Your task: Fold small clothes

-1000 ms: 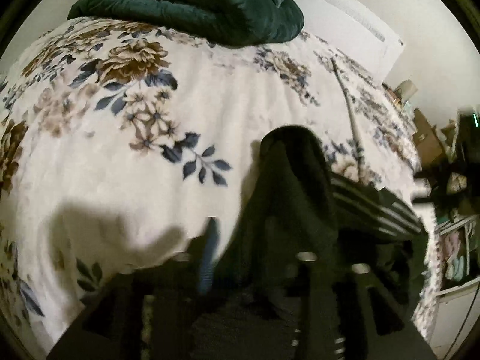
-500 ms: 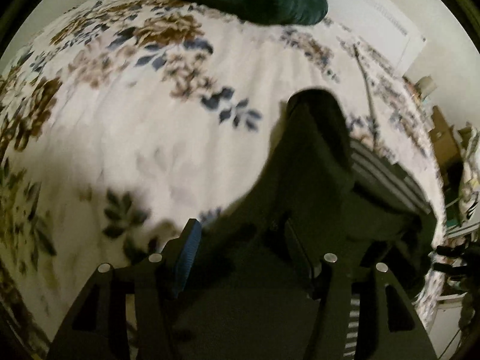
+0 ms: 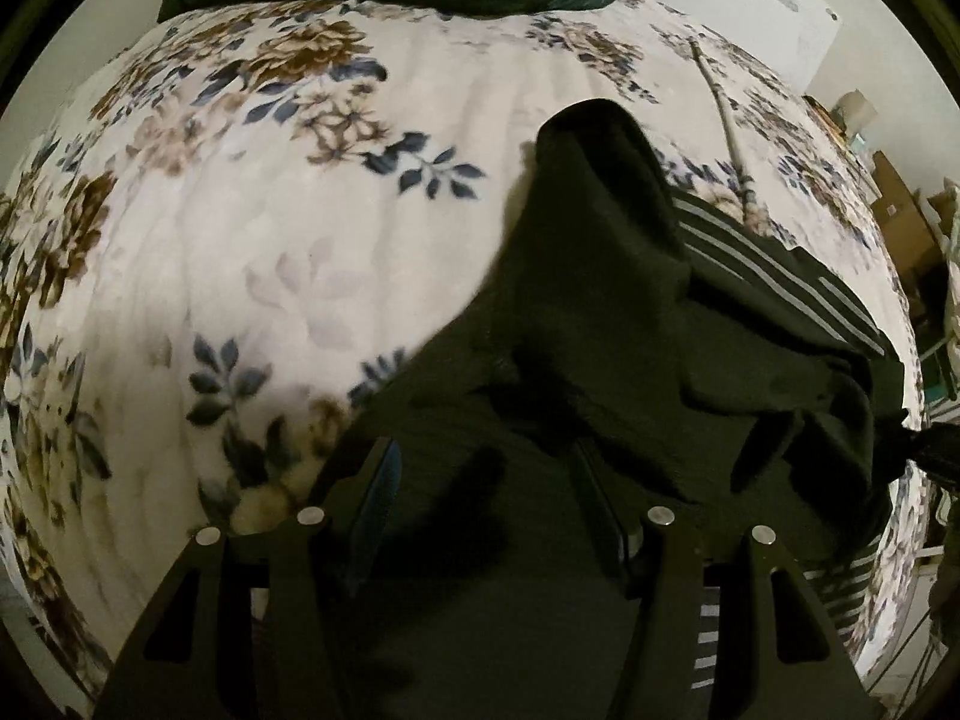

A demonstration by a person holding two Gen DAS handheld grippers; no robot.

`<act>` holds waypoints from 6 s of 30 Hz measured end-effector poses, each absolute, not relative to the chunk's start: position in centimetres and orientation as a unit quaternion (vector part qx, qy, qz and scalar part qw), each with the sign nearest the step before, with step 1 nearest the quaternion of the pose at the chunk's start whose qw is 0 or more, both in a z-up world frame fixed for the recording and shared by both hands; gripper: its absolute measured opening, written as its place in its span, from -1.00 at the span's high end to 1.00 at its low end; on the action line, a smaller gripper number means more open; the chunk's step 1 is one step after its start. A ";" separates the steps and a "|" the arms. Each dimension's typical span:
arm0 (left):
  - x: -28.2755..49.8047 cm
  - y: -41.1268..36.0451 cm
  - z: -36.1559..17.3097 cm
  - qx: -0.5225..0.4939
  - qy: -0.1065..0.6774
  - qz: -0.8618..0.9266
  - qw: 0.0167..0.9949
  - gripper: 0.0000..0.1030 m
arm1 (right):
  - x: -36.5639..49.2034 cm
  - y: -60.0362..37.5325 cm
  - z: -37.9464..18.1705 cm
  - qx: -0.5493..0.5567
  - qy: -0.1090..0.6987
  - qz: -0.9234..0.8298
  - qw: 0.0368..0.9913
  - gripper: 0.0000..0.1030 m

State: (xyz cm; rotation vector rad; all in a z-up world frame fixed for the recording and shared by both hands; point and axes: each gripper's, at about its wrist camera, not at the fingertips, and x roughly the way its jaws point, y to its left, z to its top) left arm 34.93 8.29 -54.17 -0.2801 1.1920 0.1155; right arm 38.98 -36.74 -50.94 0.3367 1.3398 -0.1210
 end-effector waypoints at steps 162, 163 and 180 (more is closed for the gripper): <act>53.0 13.4 -56.9 -0.283 0.546 -0.075 0.785 0.11 | 57.9 -17.1 -53.1 0.114 0.668 0.123 0.725 0.83; 54.1 13.1 -57.5 -0.287 0.553 -0.082 0.778 0.11 | 57.8 -18.1 -53.0 0.130 0.676 0.126 0.715 0.74; 47.5 12.9 -52.5 -0.209 0.520 -0.026 0.828 0.11 | 39.0 -40.6 -46.7 0.303 0.602 -0.094 0.733 -0.06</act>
